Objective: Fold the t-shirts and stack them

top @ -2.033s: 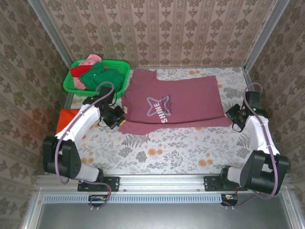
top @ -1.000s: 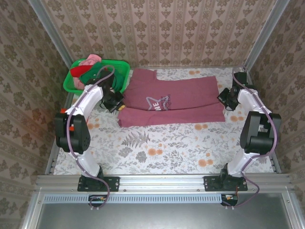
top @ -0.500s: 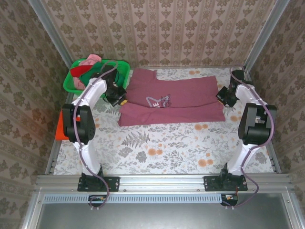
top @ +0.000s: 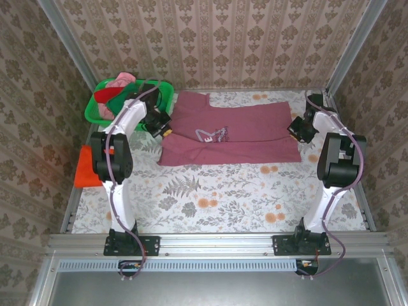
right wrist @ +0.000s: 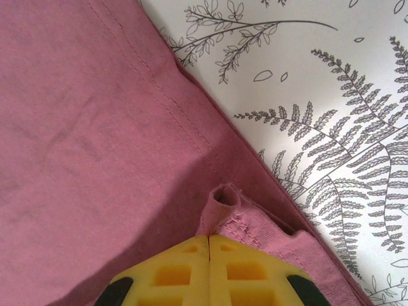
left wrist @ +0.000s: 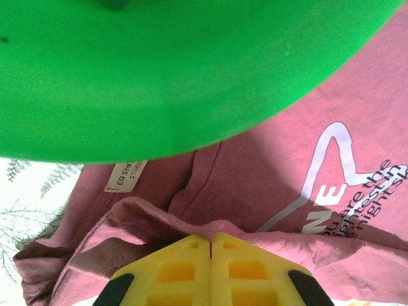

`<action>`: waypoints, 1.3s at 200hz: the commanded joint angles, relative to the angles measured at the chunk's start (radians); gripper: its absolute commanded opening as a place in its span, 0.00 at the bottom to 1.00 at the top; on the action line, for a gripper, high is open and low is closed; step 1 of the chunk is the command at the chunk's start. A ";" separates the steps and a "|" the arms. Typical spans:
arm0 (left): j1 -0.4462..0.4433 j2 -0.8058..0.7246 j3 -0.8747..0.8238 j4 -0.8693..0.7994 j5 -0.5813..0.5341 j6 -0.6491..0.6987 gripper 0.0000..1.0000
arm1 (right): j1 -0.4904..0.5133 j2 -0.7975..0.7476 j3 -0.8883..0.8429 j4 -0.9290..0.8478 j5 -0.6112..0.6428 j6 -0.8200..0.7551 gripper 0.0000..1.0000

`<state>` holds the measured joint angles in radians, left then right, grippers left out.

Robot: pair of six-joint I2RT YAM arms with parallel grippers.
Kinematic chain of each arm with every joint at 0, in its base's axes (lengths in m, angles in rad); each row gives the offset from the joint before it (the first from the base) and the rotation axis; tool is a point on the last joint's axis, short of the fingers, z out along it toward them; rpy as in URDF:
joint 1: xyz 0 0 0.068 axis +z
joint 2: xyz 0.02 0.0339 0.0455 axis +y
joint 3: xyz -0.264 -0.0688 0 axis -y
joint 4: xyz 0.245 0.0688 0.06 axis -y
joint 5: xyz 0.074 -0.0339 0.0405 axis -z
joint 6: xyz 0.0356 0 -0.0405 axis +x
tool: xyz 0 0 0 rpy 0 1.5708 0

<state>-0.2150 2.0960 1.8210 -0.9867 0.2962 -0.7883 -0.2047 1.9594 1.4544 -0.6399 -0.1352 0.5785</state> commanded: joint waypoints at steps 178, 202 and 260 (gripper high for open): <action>-0.062 -0.447 -0.771 0.575 0.052 -0.149 0.46 | 0.521 -0.174 -0.240 0.367 -0.213 -0.036 0.56; -0.057 -0.364 -0.792 0.631 0.060 -0.141 0.30 | 0.617 -0.058 -0.134 0.346 -0.293 -0.042 0.54; -0.034 -0.255 -0.699 0.529 0.043 -0.056 0.11 | 0.765 0.105 0.029 0.349 -0.321 0.006 0.47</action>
<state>-0.2600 1.8206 1.0801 -0.4232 0.3431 -0.8978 0.5125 2.0094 1.4120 -0.2951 -0.4179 0.5385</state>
